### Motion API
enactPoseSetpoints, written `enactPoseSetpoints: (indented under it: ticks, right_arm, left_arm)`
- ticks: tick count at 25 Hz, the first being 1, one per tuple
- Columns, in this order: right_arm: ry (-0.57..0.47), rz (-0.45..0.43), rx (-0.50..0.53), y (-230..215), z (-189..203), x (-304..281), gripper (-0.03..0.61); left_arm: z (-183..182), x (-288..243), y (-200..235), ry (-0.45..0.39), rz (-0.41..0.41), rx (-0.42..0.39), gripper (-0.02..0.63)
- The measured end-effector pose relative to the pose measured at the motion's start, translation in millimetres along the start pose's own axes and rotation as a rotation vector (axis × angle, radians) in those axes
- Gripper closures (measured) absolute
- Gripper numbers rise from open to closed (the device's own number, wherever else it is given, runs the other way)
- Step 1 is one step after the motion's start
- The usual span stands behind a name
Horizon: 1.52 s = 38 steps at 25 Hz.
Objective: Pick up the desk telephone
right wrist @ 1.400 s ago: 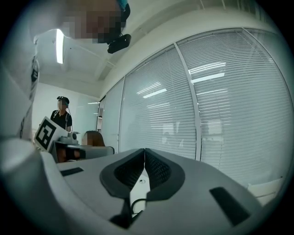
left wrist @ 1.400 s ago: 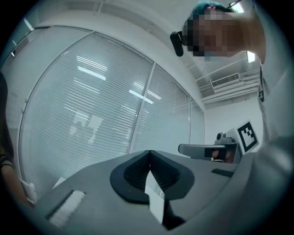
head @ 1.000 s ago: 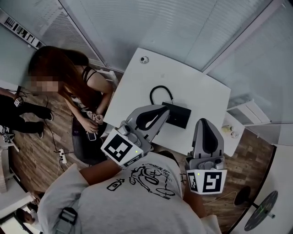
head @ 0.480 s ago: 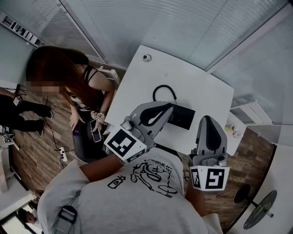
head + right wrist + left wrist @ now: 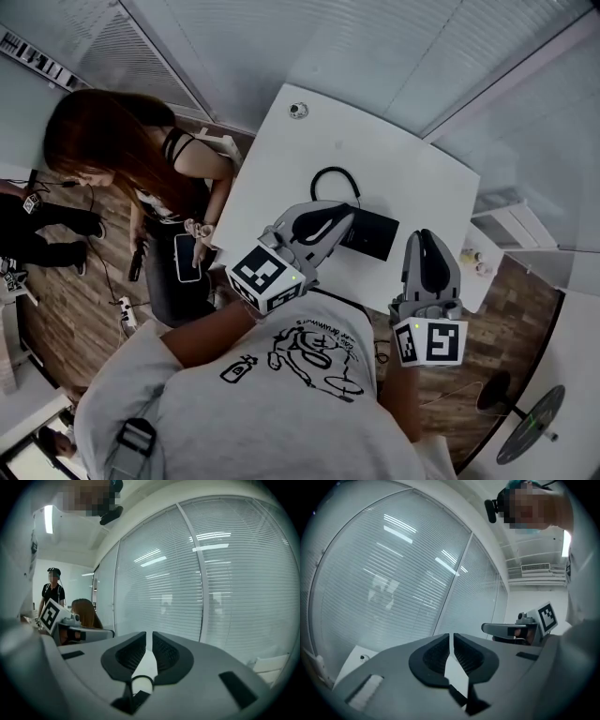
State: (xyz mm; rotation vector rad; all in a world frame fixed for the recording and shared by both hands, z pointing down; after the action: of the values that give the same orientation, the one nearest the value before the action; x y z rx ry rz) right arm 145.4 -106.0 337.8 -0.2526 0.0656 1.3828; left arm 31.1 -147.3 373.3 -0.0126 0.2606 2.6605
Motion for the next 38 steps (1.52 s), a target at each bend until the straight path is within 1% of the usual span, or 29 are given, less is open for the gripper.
enactPoseSetpoints:
  ticks: [2, 3, 5, 11, 17, 20, 23, 27, 33, 35, 38]
  right_arm:
    - [0.038, 0.007, -0.012, -9, 17, -2, 0.566]
    - [0.057, 0.010, -0.022, -13, 27, -4, 0.556]
    - [0.097, 0.016, -0.044, -23, 45, -7, 0.522]
    - [0.217, 0.037, -0.093, -48, 104, -12, 0.497]
    - [0.328, 0.051, -0.111, -68, 159, -19, 0.472]
    - [0.381, 0.050, -0.121, -75, 185, -21, 0.457]
    - [0.435, 0.049, -0.138, -82, 209, -25, 0.433]
    - [0.493, 0.043, -0.149, -90, 237, -31, 0.408]
    - [0.558, 0.037, -0.189, -99, 269, -36, 0.368]
    - [0.576, 0.041, -0.217, -103, 279, -38, 0.359]
    - [0.609, 0.044, -0.253, -106, 293, -40, 0.347]
  left_arm:
    - [18, -3, 5, 0.036, -0.004, 0.025, 0.596]
    - [27, -4, 8, 0.055, -0.004, 0.036, 0.580]
    - [46, -9, 12, 0.095, -0.002, 0.061, 0.522]
    - [121, -21, 21, 0.231, 0.010, 0.144, 0.491]
    - [186, -27, 32, 0.338, 0.007, 0.225, 0.486]
    - [220, -29, 36, 0.400, 0.013, 0.251, 0.459]
    - [252, -32, 40, 0.455, 0.018, 0.298, 0.442]
    - [293, -37, 45, 0.528, 0.028, 0.353, 0.400]
    - [329, -40, 47, 0.582, 0.038, 0.468, 0.368]
    - [337, -42, 48, 0.587, 0.033, 0.505, 0.363]
    - [343, -46, 47, 0.585, 0.047, 0.558, 0.346]
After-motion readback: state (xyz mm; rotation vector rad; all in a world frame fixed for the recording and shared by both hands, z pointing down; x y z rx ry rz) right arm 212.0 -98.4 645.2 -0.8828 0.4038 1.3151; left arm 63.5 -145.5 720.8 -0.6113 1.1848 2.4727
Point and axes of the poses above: the fingertips, and each gripper's own axes: x backward along the fingers, y to its left, z out of its underside, the point moved 1 cm from there along x, backward along the fingers, and after that the axes turned 9 degrees about -x, right-handed, at the moved point
